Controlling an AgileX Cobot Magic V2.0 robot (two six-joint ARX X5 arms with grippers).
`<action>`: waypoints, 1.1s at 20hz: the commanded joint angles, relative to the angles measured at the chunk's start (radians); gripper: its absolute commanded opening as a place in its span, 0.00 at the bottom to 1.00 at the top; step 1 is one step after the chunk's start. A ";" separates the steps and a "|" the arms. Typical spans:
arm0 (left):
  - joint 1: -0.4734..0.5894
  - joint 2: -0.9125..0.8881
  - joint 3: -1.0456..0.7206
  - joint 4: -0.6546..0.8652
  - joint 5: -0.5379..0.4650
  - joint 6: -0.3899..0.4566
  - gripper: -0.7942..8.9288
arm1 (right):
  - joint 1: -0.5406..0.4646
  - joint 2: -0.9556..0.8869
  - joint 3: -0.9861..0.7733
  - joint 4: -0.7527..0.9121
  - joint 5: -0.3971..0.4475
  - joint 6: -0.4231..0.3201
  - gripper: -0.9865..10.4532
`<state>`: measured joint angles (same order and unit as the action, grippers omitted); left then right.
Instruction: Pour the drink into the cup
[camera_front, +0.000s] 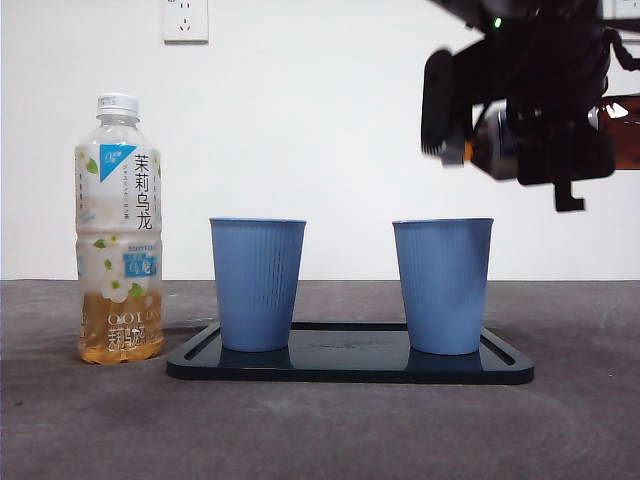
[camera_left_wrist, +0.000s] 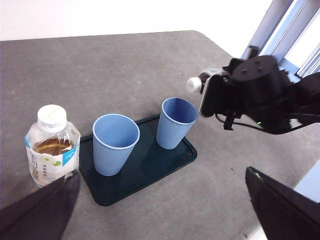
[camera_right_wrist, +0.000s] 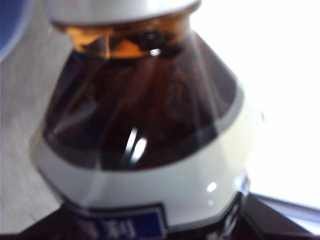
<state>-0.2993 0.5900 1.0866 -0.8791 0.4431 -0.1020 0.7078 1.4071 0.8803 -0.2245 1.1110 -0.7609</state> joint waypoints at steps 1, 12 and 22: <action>-0.004 0.003 0.016 0.010 -0.002 0.008 0.63 | 0.009 -0.084 0.033 -0.031 -0.048 0.251 0.25; -0.004 0.003 0.016 0.005 -0.002 0.008 0.63 | -0.192 -0.375 -0.131 0.040 -0.593 0.784 0.25; -0.004 0.004 0.016 0.003 -0.002 0.008 0.63 | -0.355 -0.367 -0.435 0.614 -0.866 0.920 0.25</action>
<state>-0.2993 0.5900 1.0866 -0.8860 0.4431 -0.1020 0.3508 1.0386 0.4278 0.3386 0.2428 0.1402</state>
